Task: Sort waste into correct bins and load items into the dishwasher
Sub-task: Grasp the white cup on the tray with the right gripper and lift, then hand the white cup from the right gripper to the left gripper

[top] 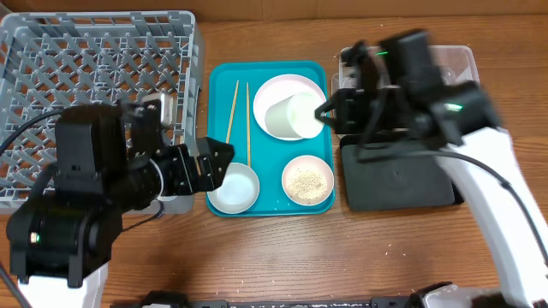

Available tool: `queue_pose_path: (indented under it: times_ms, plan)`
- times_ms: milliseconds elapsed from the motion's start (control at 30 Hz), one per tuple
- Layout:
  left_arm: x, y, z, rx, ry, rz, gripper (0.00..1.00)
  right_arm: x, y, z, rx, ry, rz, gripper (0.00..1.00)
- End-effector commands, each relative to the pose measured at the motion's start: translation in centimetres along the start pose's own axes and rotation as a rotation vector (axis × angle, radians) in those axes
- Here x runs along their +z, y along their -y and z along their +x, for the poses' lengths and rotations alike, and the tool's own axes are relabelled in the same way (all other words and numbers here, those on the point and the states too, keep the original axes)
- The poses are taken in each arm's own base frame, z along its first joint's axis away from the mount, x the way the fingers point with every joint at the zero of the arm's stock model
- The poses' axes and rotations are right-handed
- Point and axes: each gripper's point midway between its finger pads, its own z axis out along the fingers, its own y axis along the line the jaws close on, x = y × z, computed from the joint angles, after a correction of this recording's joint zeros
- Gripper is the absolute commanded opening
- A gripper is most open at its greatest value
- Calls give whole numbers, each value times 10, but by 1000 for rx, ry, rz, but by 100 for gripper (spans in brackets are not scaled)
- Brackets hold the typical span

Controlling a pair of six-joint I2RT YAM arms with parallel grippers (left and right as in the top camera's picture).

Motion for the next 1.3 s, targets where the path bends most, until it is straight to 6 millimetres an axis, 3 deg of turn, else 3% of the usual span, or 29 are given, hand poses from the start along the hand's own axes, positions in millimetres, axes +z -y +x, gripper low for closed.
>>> queue_pose_path:
  times_ms: [0, 133, 300, 600, 800, 1100, 1267]
  plan:
    - [-1, 58, 5, 68, -116, 397, 100, -46, -53, 4, -191, 30, -333, 4]
    - [-10, 92, 4, 125, -182, 686, 86, -57, -55, 4, -194, 50, -346, 4]
    - [-1, 96, -2, 139, -226, 805, 89, -68, -81, 14, -300, 37, -509, 4]
    - [-16, 112, -5, 179, -242, 1045, 94, -73, -100, 19, -355, 27, -611, 4]
    - [-21, 118, 2, 170, -267, 1064, 94, -67, -118, 20, -447, 37, -640, 4]
    - [-24, 127, 13, 172, -309, 1082, 79, -67, -119, 17, -470, 54, -640, 4]
    - [-24, 127, 14, 171, -313, 1083, 58, -67, -119, 17, -465, 52, -641, 4]
